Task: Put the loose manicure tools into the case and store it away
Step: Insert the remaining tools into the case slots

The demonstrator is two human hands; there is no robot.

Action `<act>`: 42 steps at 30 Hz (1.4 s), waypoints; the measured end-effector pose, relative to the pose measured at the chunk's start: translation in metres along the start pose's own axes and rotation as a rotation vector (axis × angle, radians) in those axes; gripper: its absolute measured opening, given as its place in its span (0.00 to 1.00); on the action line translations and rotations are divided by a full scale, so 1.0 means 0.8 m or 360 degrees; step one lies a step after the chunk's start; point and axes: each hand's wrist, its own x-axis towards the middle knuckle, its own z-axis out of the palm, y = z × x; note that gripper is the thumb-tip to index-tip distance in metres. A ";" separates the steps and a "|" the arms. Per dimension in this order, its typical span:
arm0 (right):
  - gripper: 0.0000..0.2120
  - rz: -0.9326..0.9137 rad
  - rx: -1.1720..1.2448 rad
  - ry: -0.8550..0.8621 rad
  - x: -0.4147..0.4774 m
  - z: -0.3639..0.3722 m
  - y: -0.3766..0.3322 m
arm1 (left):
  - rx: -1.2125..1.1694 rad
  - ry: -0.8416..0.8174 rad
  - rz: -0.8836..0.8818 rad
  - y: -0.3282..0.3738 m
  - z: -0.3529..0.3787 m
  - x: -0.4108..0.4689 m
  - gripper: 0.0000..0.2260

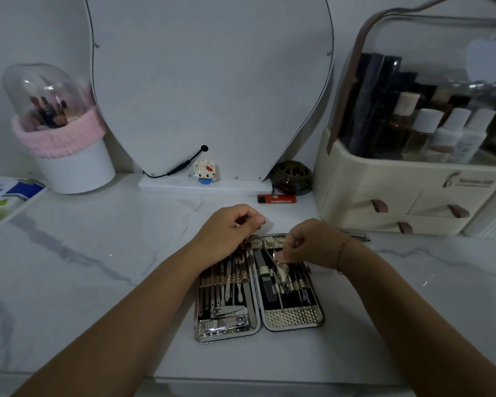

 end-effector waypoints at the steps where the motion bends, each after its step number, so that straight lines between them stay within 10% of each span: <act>1: 0.08 0.0013 0.0002 -0.0011 0.000 -0.001 0.000 | 0.0001 -0.0004 -0.0009 0.000 0.000 0.000 0.06; 12: 0.08 -0.0001 -0.0093 0.0032 -0.002 0.004 -0.003 | 0.0000 -0.0013 -0.0078 -0.001 -0.003 0.000 0.08; 25: 0.11 0.0520 -0.0274 0.0879 -0.055 -0.038 0.106 | -0.0062 -0.0128 -0.0074 -0.002 -0.003 0.002 0.14; 42: 0.07 0.0206 -0.0088 0.0542 -0.050 -0.038 0.068 | -0.0104 -0.0061 -0.0057 0.007 -0.007 -0.003 0.12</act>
